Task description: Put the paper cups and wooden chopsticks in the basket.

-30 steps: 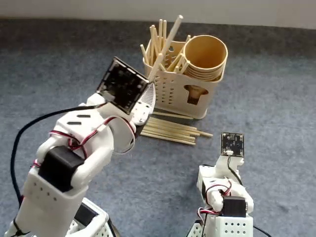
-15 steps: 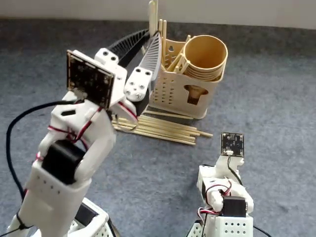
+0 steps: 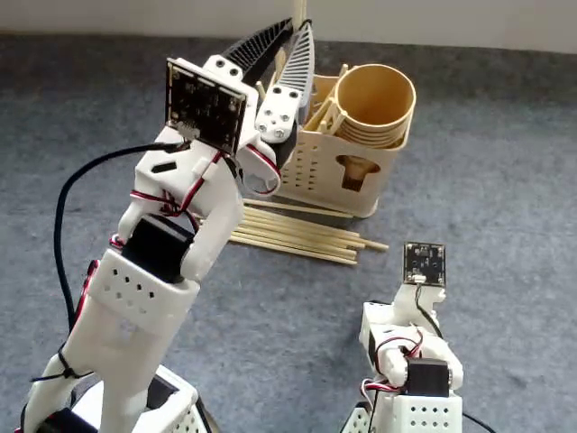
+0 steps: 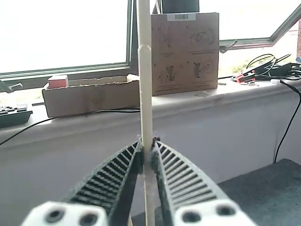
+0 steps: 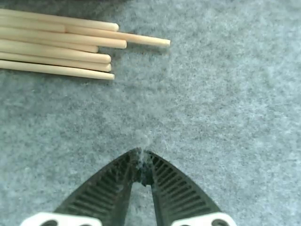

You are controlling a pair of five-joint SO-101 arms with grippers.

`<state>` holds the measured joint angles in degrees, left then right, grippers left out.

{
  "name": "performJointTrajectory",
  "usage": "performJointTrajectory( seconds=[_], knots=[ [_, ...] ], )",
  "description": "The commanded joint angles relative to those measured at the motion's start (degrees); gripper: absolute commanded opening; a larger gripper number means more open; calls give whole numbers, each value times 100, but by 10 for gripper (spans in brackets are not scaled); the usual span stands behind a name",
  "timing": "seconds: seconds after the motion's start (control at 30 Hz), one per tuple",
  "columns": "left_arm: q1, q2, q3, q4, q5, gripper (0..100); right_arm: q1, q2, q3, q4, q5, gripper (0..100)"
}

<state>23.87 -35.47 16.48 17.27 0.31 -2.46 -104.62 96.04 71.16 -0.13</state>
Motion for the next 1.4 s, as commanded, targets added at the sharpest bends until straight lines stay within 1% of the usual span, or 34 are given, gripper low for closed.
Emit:
performJointTrajectory(
  seconds=[0.0,0.1,0.17,0.27,0.43,0.63,0.97,1.1,1.2,1.37],
  knots=[
    [-242,295,180,-747,44,7,66,-84,804,48,0,5],
    [-374,549,356,-1187,44,7,66,-84,804,48,0,5],
    [-488,743,382,-1310,44,7,66,-84,804,48,0,5],
    [-655,1024,391,-1345,44,7,66,-84,804,48,0,5],
    [-673,1349,418,-1301,44,11,66,-84,804,48,0,5],
    [-681,1358,620,-703,44,91,66,-84,804,48,0,5],
    [-681,1341,593,97,44,93,66,-84,804,48,0,5],
    [-655,936,752,580,44,91,66,-84,804,48,0,5],
    [-637,295,1015,932,26,91,66,-84,804,48,0,5],
    [-760,-1042,2026,976,9,91,66,-84,804,48,0,5]
  ],
)
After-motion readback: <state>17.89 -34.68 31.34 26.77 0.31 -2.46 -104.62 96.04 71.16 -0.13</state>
